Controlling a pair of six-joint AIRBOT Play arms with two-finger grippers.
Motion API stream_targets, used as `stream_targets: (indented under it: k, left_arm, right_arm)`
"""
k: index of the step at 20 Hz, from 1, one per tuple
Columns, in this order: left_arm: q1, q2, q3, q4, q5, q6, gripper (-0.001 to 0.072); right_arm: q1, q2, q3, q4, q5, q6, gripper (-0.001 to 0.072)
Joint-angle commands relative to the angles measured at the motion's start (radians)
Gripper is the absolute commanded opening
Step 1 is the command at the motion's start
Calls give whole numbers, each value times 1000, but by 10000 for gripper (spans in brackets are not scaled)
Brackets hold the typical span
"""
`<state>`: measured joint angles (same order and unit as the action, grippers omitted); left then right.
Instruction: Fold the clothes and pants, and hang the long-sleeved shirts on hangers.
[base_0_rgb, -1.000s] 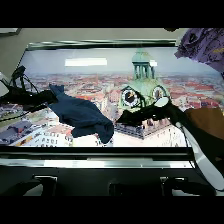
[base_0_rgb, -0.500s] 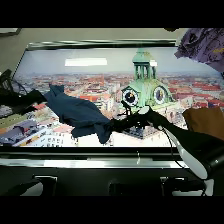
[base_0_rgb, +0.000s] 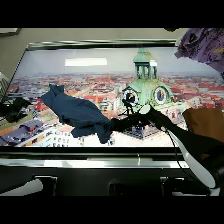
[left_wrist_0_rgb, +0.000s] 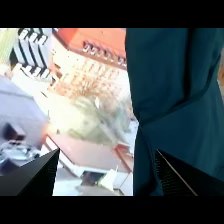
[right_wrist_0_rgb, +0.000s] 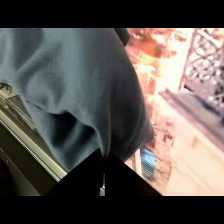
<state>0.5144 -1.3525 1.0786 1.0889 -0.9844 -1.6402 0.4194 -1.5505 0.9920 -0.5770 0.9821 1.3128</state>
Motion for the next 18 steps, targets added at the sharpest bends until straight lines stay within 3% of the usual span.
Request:
stream_targets:
  k: [1,6,14,15,16,17,18]
  left_arm:
    - [19,-136,-21,-163,186,117,674]
    - [-17,-277,9,-444,287,351,674]
    - [-88,-423,125,-454,306,352,668]
    - [-88,-429,127,-455,314,335,628]
    - [-88,-430,127,-455,321,332,474]
    - [-88,-427,127,-460,319,332,212]
    - [-88,-424,133,-461,301,333,18]
  right_arm:
    - [1,45,0,-42,14,55,25]
    - [2,66,0,-66,34,64,25]
    - [2,66,0,-82,48,64,25]
    - [2,66,0,-82,48,64,25]
    - [2,67,0,-82,48,64,25]
    - [2,72,0,-83,47,64,25]
    - [2,81,1,-94,37,64,25]
